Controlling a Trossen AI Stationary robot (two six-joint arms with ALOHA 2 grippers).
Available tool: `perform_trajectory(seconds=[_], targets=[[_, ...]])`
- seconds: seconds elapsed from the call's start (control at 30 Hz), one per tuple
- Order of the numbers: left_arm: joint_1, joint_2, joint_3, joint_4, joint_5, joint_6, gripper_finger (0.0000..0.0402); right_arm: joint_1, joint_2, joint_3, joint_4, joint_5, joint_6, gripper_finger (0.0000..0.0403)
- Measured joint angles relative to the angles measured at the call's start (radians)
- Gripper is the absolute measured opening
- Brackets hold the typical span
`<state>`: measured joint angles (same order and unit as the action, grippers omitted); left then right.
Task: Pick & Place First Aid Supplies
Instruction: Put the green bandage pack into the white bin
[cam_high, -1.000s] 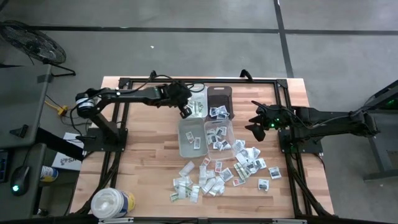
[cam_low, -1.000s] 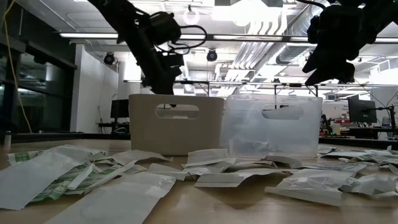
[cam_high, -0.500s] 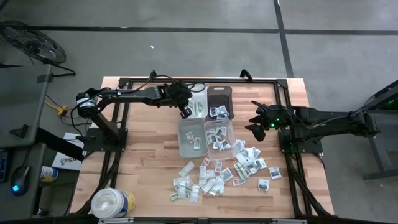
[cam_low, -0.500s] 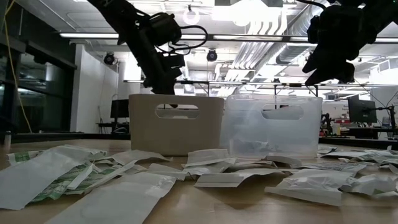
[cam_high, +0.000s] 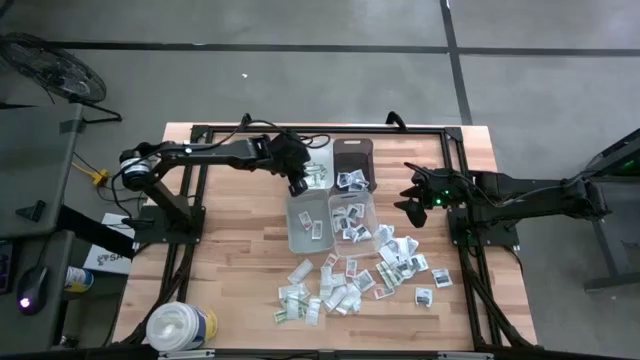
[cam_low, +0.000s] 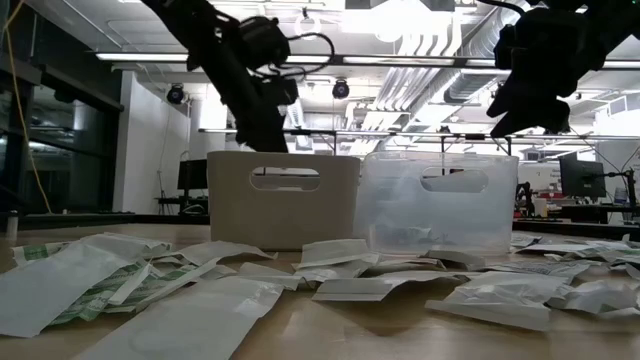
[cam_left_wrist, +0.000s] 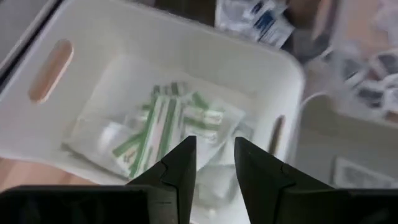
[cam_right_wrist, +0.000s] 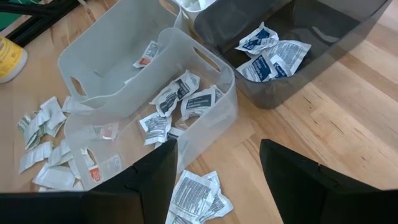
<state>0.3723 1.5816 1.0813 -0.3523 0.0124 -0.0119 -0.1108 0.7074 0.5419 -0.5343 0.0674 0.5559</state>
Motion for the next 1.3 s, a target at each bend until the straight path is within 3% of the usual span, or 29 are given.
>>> perform_trajectory(seconds=[0.27, 0.53, 0.73, 1.03, 1.3], targets=[[-0.102, -0.145, 0.000, -0.172, -0.029, -0.072, 0.0110, 0.000, 0.000, 0.000, -0.004, -0.019, -0.024, 0.0222], [-0.370, -0.196, 0.000, -0.307, -0.082, -0.028, 0.0110, 0.000, 0.000, 0.000, -0.003, -0.018, -0.056, 0.0222], [-0.554, -0.196, -0.015, -0.294, -0.083, 0.142, 0.0110, 0.000, 0.000, 0.000, -0.003, -0.018, -0.067, 0.0222], [-0.699, -0.154, -0.016, -0.260, -0.163, 0.324, 0.0114, 0.000, 0.000, 0.000, -0.004, -0.018, -0.065, 0.0222], [-0.772, -0.062, -0.016, -0.174, -0.111, 0.385, 0.0185, 0.000, 0.000, -0.001, -0.007, -0.022, -0.043, 0.0222]])
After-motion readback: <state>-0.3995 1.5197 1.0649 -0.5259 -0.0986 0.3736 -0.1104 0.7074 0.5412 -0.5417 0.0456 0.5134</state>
